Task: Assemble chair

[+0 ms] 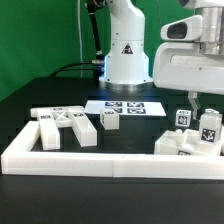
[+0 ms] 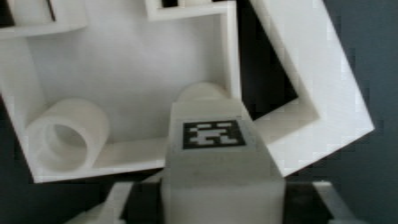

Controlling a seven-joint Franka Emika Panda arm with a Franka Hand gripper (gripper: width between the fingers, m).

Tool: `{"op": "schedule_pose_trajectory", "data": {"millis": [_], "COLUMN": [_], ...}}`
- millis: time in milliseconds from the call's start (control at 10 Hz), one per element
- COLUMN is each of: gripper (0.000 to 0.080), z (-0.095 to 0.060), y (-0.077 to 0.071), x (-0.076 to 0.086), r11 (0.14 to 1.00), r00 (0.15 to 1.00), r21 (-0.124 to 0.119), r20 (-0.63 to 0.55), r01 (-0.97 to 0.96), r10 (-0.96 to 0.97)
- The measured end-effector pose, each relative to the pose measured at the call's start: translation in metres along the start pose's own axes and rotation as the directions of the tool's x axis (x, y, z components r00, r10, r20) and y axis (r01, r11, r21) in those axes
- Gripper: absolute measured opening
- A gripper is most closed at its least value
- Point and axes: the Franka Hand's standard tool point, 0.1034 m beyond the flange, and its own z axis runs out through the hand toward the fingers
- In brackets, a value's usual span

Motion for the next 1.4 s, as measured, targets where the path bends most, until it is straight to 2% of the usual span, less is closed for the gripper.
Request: {"op": "schedule_pose_trajectory", "data": {"millis": [100, 300, 400, 500, 600, 700, 800, 900, 1400], "gripper": [0.0289, 0.0290, 0.0475, 0.0590, 0.0590, 0.0639, 0.0646, 0.0646, 0.0649], "z": [0.000, 0.000, -0.006, -0.017, -0.025, -0.030, -0.034, -0.035, -0.034], "y": [0.004, 0.004, 0.003, 0.004, 0.009, 0.017, 0.026, 0.028, 0.028], "x": [0.002, 0.003, 0.002, -0.002, -0.007, -0.009, -0.009, -0.009, -0.010], "r11": [0.998, 0.999, 1.000, 1.000, 0.999, 0.997, 0.995, 0.995, 0.992], "r00": [0.998, 0.999, 1.000, 1.000, 0.999, 0.997, 0.995, 0.995, 0.992], "r21": [-0.007, -0.007, -0.002, 0.004, 0.007, 0.009, 0.007, 0.006, 0.004], "r20": [-0.002, -0.002, -0.005, -0.005, -0.002, 0.001, 0.002, 0.003, 0.002], "r01": [-0.056, -0.052, -0.026, 0.010, 0.046, 0.072, 0.104, 0.100, 0.124], "r10": [0.056, 0.052, 0.026, -0.010, -0.046, -0.072, -0.104, -0.100, -0.124]}}
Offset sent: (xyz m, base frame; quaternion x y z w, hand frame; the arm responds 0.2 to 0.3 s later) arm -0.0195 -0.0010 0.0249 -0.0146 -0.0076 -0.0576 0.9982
